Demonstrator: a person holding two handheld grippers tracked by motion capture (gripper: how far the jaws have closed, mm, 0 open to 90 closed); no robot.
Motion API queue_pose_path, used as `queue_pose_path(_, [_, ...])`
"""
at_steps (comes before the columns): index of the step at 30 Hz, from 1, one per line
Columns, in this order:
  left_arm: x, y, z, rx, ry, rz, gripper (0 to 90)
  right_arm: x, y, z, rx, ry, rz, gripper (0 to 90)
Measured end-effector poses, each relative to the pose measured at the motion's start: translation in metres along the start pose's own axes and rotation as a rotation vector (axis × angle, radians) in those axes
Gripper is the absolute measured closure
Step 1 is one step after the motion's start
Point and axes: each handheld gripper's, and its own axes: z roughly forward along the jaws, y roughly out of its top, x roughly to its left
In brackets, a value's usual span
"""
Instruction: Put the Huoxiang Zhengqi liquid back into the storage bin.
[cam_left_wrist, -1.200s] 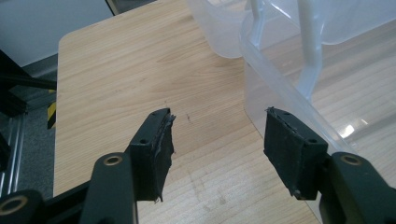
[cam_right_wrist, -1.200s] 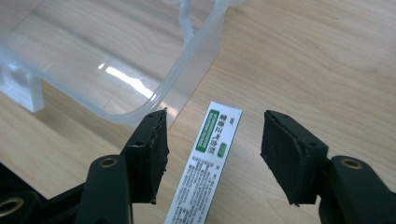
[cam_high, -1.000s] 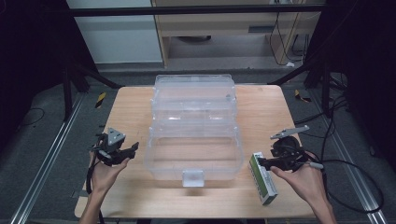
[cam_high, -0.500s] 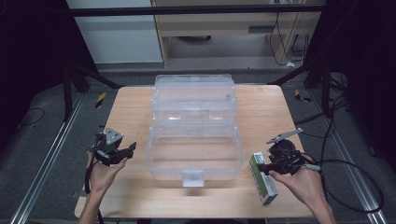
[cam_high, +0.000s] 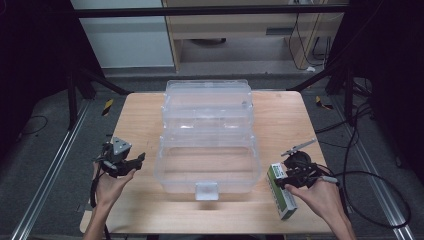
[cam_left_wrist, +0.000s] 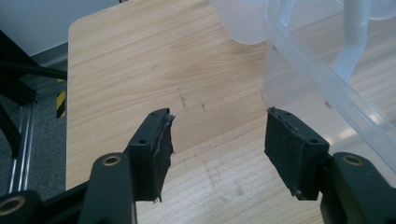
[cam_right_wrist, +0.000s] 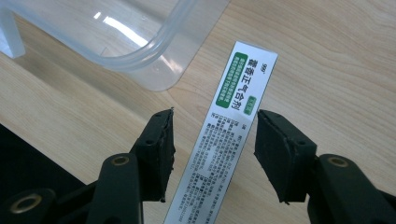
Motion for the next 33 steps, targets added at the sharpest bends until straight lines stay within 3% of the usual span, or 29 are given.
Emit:
queue_pose_path(12, [-0.001, 0.000, 0.001, 0.004, -0.003, 0.005, 40.8, 0.002, 0.002, 0.007, 0.031, -0.031, -0.008, 48.6])
queue_pose_path(33, [-0.002, -0.001, 0.002, 0.011, -0.003, 0.011, 40.8, 0.000, -0.002, 0.015, 0.059, -0.023, 0.017, 50.9])
